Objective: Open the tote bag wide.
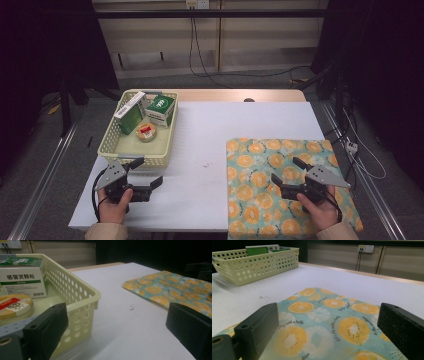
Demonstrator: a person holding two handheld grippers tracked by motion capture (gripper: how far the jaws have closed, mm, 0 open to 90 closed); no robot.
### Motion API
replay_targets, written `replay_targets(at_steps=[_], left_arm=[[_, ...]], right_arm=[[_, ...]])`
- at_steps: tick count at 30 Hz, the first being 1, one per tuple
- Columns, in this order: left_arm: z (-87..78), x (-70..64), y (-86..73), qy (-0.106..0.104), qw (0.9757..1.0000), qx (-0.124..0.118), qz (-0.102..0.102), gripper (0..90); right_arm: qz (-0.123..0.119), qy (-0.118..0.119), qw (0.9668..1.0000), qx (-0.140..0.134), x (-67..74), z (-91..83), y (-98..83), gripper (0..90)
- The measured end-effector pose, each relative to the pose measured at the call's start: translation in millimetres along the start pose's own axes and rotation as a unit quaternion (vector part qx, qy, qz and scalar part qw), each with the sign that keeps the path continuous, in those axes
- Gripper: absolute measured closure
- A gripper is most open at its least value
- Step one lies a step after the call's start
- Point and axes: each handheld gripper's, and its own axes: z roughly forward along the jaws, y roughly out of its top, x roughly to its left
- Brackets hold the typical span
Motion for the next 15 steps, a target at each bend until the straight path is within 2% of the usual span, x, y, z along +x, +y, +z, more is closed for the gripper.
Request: replay_targets(at_steps=[9, 13, 15], left_arm=[[1.4, -0.2, 0.0, -0.002, 1.0000, 0.001, 0.001, 4.2], [2.5, 0.1, -0.1, -0.003, 1.0000, 0.003, 0.002, 4.1], [3.0, -0.3, -0.4, -0.002, 1.0000, 0.003, 0.000, 4.1]], right_arm=[[-0.015, 0.004, 0.9998, 0.008, 2.8, 0.6, 3.0, 3.8], [-0.012, 0.002, 0.9998, 0.016, 8.4, 4.5, 13.2, 4.2], [-0.019, 0.000, 0.9996, 0.020, 12.0, 7.1, 18.7, 4.6]])
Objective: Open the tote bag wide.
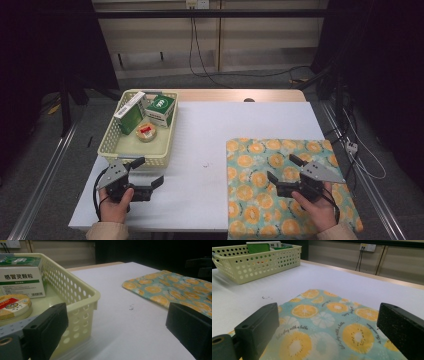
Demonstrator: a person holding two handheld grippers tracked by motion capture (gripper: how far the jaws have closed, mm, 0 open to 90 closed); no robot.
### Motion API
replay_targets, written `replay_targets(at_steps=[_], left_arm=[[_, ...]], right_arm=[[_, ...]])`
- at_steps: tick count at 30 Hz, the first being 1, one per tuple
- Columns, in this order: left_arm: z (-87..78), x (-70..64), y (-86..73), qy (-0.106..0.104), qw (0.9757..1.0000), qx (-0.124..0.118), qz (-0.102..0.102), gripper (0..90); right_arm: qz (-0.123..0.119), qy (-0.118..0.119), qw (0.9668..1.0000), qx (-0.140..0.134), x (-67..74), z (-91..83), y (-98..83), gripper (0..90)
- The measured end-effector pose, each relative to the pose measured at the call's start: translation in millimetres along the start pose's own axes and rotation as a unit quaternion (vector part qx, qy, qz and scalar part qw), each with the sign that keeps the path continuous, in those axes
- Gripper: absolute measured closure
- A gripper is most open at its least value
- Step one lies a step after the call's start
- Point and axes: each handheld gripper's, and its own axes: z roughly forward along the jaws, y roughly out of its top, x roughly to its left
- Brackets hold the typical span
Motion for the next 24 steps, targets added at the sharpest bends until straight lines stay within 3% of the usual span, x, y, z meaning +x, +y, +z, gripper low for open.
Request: replay_targets(at_steps=[8, 11, 14, 19, 21, 23, 24], left_arm=[[-0.7, 1.0, 1.0, 0.001, 1.0000, -0.006, -0.002, 4.1], [0.6, 1.1, 0.1, -0.001, 1.0000, -0.001, -0.001, 4.2], [1.4, 1.2, -0.3, -0.002, 1.0000, 0.001, -0.001, 4.2], [1.5, 1.3, 0.4, -0.003, 1.0000, -0.001, 0.001, 4.2], [1.4, 1.4, 0.2, -0.002, 1.0000, -0.001, 0.000, 4.2], [1.4, 2.1, -0.6, -0.002, 1.0000, 0.002, 0.000, 4.1], [1.6, 2.3, -0.9, -0.002, 1.0000, 0.002, 0.000, 4.2]], right_arm=[[-0.014, 0.018, 0.9987, 0.046, 16.5, 21.6, 16.7, 5.6], [-0.016, 0.048, 0.9958, 0.076, 29.8, 39.3, 23.3, 6.1], [-0.017, 0.054, 0.9940, 0.093, 35.7, 48.9, 24.9, 6.5], [-0.022, 0.075, 0.9853, 0.152, 51.0, 83.3, 17.5, 14.3], [-0.027, 0.089, 0.9818, 0.165, 57.8, 91.3, 15.2, 15.8], [-0.032, 0.094, 0.9807, 0.168, 60.9, 94.6, 14.0, 16.8], [-0.029, 0.104, 0.9782, 0.177, 65.6, 99.9, 11.2, 19.3]])
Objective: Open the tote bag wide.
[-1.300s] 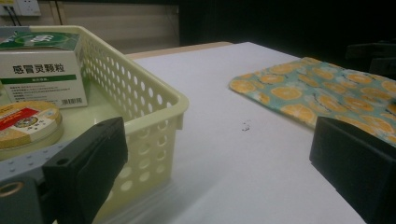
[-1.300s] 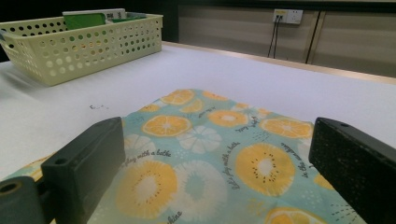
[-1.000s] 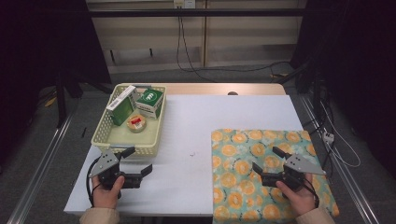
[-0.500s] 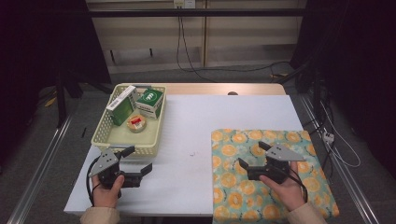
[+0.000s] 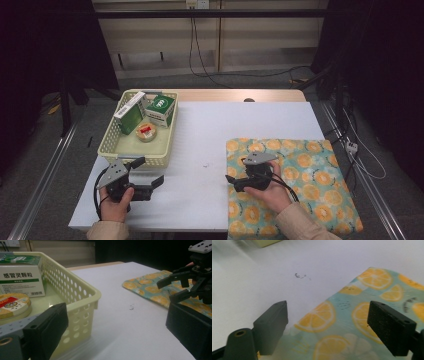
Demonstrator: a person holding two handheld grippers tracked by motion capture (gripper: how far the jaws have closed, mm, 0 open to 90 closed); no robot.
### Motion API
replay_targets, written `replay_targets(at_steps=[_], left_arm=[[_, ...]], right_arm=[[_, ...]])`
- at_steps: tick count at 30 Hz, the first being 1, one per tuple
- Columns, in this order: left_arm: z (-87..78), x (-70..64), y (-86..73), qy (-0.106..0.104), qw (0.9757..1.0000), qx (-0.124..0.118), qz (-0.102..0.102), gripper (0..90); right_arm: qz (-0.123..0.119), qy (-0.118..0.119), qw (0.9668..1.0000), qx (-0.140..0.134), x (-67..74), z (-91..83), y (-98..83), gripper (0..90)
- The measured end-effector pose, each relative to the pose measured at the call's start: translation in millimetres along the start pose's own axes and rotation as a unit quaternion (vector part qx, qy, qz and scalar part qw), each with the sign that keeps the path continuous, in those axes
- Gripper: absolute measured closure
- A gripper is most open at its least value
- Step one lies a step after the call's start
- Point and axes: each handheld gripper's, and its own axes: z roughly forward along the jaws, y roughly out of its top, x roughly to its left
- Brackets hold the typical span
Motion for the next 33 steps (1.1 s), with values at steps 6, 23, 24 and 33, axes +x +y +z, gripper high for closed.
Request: replay_targets(at_steps=[6, 23, 24, 33], left_arm=[[-0.1, 0.5, 0.1, -0.001, 1.0000, 0.001, 0.002, 4.2], [-0.3, -1.8, 1.0, -0.002, 1.0000, 0.001, 0.005, 4.4], [-0.6, -1.4, 0.8, -0.001, 1.0000, 0.003, 0.006, 4.4], [0.8, -2.4, 0.5, -0.004, 1.0000, 0.003, 0.003, 4.3]], right_arm=[[-0.014, 0.017, 0.9994, 0.028, 6.0, 10.0, -3.2, 28.6], [-0.014, 0.019, 0.9983, 0.053, -5.9, 8.6, -2.5, 75.5], [-0.012, 0.021, 0.9984, 0.050, -8.0, 8.6, -3.0, 79.8], [-0.017, 0.022, 0.9982, 0.052, -11.0, 8.6, -1.9, 90.0]])
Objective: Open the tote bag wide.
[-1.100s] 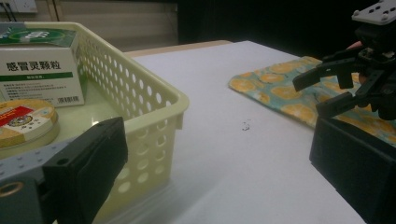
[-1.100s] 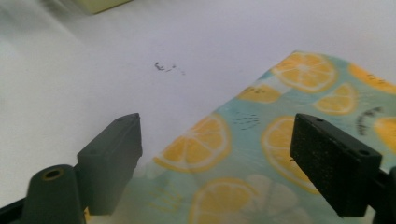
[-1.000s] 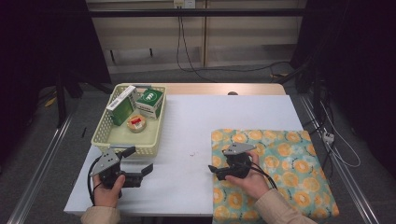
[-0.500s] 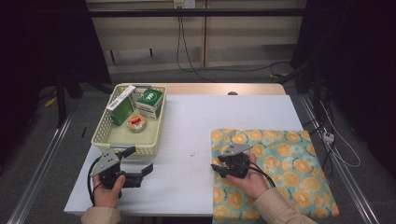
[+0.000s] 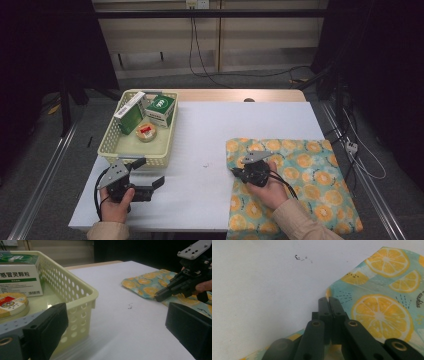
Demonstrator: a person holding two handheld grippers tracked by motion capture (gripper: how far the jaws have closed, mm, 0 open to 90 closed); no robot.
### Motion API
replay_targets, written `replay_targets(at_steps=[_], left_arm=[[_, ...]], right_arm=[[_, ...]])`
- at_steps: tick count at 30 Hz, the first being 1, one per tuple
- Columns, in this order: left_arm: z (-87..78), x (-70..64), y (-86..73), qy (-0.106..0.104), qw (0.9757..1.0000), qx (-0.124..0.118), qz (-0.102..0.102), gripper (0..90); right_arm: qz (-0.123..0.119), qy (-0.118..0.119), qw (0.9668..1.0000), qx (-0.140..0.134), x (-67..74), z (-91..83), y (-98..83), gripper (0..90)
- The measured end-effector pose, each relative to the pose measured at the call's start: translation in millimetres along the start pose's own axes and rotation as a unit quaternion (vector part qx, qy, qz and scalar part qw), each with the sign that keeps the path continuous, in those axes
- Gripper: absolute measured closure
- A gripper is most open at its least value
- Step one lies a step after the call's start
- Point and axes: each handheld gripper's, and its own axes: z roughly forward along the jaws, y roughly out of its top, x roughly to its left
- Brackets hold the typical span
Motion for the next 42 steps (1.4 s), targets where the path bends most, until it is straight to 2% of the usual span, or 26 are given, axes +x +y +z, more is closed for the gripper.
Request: replay_targets(at_steps=[3, 11, 14, 23, 28, 33, 36, 42], left_arm=[[-0.5, 0.3, 0.2, 0.000, 1.0000, 0.002, 0.003, 4.3], [-0.5, 0.8, 0.1, -0.001, 1.0000, 0.000, -0.001, 4.3], [0.4, 0.3, 0.2, -0.001, 1.0000, 0.002, 0.000, 4.3], [2.4, -1.0, 0.7, -0.005, 1.0000, 0.002, -0.002, 4.2], [3.2, -2.5, 2.0, -0.008, 1.0000, 0.000, 0.002, 4.2], [4.9, -3.4, 1.7, -0.015, 0.9999, 0.003, -0.006, 4.2], [4.9, -3.0, 2.1, -0.015, 0.9999, 0.004, -0.004, 4.2], [4.8, -2.5, 2.2, -0.015, 0.9999, 0.002, -0.007, 4.2]], right_arm=[[-0.003, 0.003, 1.0000, 0.006, -1.3, 0.0, 2.7, 90.0], [0.017, 0.011, 0.9998, -0.008, -14.5, 2.3, 11.9, 90.0], [0.016, 0.010, 0.9997, -0.012, -20.2, 3.1, 19.7, 90.0], [0.033, 0.008, 0.9978, -0.057, -41.0, 7.5, 51.2, 90.0], [0.038, 0.006, 0.9969, -0.069, -48.2, 17.0, 68.7, 90.0], [0.026, 0.003, 0.9969, -0.074, -48.4, 27.8, 85.8, 90.0], [0.024, 0.005, 0.9969, -0.074, -48.3, 36.5, 93.9, 90.0], [0.034, 0.007, 0.9965, -0.076, -53.3, 54.4, 109.1, 90.0]])
